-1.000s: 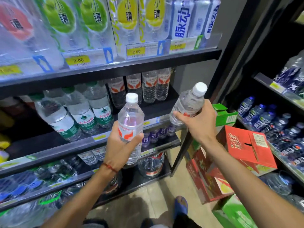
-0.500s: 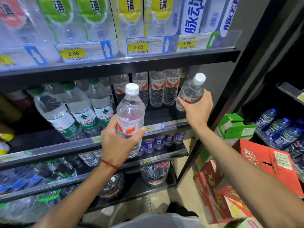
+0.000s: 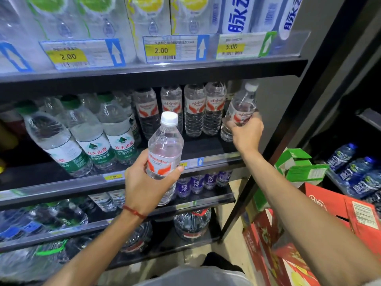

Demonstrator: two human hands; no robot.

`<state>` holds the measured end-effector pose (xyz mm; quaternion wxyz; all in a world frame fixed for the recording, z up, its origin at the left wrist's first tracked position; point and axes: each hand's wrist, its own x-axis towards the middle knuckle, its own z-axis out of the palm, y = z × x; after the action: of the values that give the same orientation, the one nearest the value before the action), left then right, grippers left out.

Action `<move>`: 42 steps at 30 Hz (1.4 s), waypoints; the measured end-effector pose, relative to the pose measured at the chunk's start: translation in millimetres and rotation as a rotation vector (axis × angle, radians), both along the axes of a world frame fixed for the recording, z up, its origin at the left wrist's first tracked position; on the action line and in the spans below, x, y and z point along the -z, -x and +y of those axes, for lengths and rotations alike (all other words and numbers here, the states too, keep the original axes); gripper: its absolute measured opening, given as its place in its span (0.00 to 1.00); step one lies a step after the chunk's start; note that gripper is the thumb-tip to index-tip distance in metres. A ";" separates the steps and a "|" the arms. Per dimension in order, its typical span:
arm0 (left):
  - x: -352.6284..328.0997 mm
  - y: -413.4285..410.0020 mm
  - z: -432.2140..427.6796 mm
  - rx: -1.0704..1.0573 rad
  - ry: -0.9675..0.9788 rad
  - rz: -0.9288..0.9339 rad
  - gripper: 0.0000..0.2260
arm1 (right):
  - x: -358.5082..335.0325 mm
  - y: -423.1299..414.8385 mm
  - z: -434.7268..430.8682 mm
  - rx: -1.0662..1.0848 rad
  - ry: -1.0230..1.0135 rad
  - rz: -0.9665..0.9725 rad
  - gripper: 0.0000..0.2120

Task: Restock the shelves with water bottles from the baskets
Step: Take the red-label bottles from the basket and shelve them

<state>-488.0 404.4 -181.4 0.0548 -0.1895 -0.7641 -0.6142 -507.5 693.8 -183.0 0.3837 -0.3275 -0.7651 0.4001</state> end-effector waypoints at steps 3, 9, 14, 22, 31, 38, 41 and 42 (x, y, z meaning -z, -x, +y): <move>-4.4 1.6 4.2 0.009 0.013 -0.026 0.19 | 6.1 -0.2 4.4 -0.047 0.063 -0.072 0.29; -5.5 -0.8 12.8 -0.003 -0.010 -0.056 0.20 | 2.3 2.9 12.9 -0.115 0.152 -0.128 0.16; -4.3 -1.4 17.0 -0.023 -0.015 -0.068 0.20 | 3.6 6.1 21.0 -0.106 0.086 -0.156 0.14; -0.8 -2.7 18.3 -0.055 -0.011 -0.082 0.21 | 6.6 24.8 32.3 -0.062 0.104 -0.273 0.12; -1.5 -2.1 16.7 -0.064 0.000 -0.058 0.22 | 4.5 31.4 32.4 -0.078 0.163 -0.268 0.26; -5.4 -5.4 4.6 -0.046 -0.004 -0.069 0.23 | -3.4 -11.1 5.3 -0.082 0.033 -0.239 0.20; -10.6 -8.7 -2.5 -0.040 -0.021 -0.083 0.24 | -6.3 -45.7 -16.3 -0.151 -0.222 -0.327 0.17; -13.0 -9.1 -4.1 -0.036 -0.038 -0.093 0.24 | -10.2 -55.2 -22.6 -0.172 -0.307 -0.380 0.17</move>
<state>-478.9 400.3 -168.4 0.0339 -0.1457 -0.7574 -0.6355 -452.3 671.2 -172.8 0.2429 -0.2686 -0.9003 0.2417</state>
